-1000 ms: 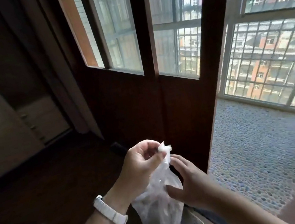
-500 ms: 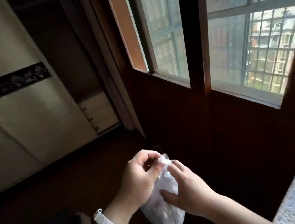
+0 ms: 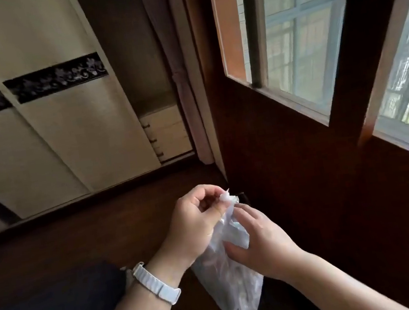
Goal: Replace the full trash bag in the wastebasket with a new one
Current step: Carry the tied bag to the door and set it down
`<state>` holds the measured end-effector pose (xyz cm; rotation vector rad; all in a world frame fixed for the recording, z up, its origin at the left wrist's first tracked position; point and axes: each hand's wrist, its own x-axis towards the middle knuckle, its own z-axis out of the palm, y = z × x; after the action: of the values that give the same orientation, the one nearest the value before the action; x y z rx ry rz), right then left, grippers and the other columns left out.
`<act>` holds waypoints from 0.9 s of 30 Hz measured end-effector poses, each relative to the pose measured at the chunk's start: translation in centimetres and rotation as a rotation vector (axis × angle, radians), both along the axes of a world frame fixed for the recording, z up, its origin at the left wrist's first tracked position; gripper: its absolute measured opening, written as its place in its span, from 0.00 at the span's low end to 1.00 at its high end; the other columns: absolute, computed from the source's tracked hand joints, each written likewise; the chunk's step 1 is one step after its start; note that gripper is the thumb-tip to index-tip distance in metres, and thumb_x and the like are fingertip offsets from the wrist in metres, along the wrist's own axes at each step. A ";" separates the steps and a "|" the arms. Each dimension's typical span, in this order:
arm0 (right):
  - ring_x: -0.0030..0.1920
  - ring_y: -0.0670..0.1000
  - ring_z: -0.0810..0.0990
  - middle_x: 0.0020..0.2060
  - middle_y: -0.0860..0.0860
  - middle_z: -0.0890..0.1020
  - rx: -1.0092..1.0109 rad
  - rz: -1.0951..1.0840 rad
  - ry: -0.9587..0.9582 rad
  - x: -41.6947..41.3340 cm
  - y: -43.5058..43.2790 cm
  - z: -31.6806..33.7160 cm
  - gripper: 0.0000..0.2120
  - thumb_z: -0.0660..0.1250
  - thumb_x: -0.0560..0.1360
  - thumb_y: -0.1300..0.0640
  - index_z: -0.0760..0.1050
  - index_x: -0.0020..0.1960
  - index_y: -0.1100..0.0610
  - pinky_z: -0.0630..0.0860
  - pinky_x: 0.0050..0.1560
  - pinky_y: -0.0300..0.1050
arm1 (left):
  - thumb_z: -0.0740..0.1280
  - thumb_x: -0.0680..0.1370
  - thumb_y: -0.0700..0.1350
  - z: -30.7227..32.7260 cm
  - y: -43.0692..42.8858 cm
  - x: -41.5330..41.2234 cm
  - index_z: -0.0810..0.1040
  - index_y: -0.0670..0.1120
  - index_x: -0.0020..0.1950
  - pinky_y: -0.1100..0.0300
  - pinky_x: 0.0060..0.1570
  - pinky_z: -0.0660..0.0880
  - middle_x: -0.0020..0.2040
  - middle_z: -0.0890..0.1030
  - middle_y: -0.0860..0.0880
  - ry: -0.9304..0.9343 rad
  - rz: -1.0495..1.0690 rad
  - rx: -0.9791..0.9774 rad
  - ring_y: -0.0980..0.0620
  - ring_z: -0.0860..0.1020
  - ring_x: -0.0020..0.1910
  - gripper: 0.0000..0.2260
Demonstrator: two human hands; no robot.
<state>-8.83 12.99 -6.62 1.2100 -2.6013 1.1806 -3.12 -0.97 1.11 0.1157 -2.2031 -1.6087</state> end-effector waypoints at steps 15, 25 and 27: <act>0.69 0.44 0.67 0.69 0.41 0.69 0.115 0.067 0.132 -13.8 -20.8 1.6 0.28 0.63 0.71 0.39 0.67 0.69 0.46 0.69 0.61 0.36 | 0.71 0.74 0.33 0.0 -21.2 -13.0 0.82 0.46 0.43 0.64 0.46 0.76 0.38 0.83 0.53 0.089 0.039 0.274 0.57 0.80 0.41 0.07; 0.62 0.45 0.74 0.64 0.41 0.72 0.035 0.143 0.095 -20.2 -33.8 1.6 0.24 0.64 0.70 0.41 0.70 0.64 0.47 0.77 0.54 0.46 | 0.68 0.75 0.32 1.1 -32.9 -18.3 0.79 0.40 0.44 0.66 0.43 0.75 0.36 0.83 0.53 0.155 0.085 0.375 0.59 0.81 0.39 0.04; 0.63 0.45 0.73 0.64 0.41 0.72 0.013 0.169 0.076 -21.6 -36.3 1.1 0.24 0.64 0.70 0.41 0.70 0.64 0.47 0.76 0.55 0.46 | 0.68 0.75 0.31 0.9 -35.2 -19.4 0.79 0.40 0.44 0.67 0.42 0.75 0.36 0.83 0.53 0.156 0.105 0.388 0.59 0.81 0.38 0.05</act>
<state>-30.42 -23.28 -5.47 1.4719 -2.4979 1.1193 -22.52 -36.18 2.05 0.2043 -1.7213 -1.8959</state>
